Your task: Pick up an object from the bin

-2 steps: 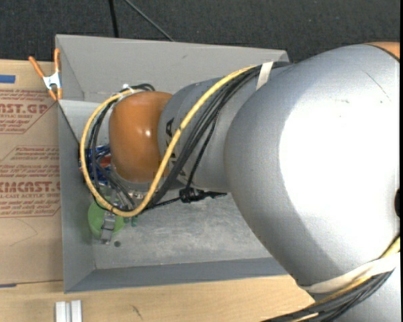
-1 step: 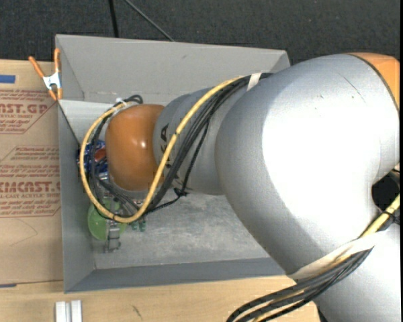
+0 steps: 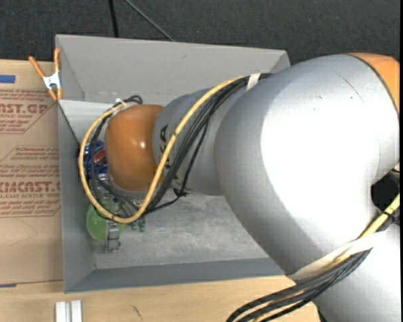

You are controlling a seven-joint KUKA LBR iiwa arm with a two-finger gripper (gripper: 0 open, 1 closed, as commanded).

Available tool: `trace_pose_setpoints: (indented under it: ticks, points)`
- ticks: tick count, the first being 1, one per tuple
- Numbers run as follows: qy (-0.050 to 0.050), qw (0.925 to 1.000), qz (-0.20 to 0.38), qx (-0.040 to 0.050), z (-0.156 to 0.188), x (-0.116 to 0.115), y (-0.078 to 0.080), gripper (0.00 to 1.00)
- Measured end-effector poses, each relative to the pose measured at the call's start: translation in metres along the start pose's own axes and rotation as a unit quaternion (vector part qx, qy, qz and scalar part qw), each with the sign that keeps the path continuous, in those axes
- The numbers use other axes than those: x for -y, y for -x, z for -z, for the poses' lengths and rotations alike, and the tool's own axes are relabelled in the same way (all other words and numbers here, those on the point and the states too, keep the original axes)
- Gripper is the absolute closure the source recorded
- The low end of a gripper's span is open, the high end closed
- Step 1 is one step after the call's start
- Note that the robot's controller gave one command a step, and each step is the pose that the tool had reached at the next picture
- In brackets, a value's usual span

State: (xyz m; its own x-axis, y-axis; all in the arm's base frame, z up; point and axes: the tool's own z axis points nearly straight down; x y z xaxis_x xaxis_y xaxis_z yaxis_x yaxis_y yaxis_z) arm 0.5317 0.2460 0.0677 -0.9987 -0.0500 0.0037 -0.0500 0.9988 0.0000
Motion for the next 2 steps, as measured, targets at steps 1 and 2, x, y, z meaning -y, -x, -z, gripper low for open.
trace_pose_setpoints:
  ticks: [1, 2]
  points:
    - [0.0, 1.0, 0.0, 0.0003, 0.0, 0.0, 0.0, 1.0]
    - [0.002, 1.0, 0.0, 0.0063, 0.113, -0.001, 0.002, 1.0]
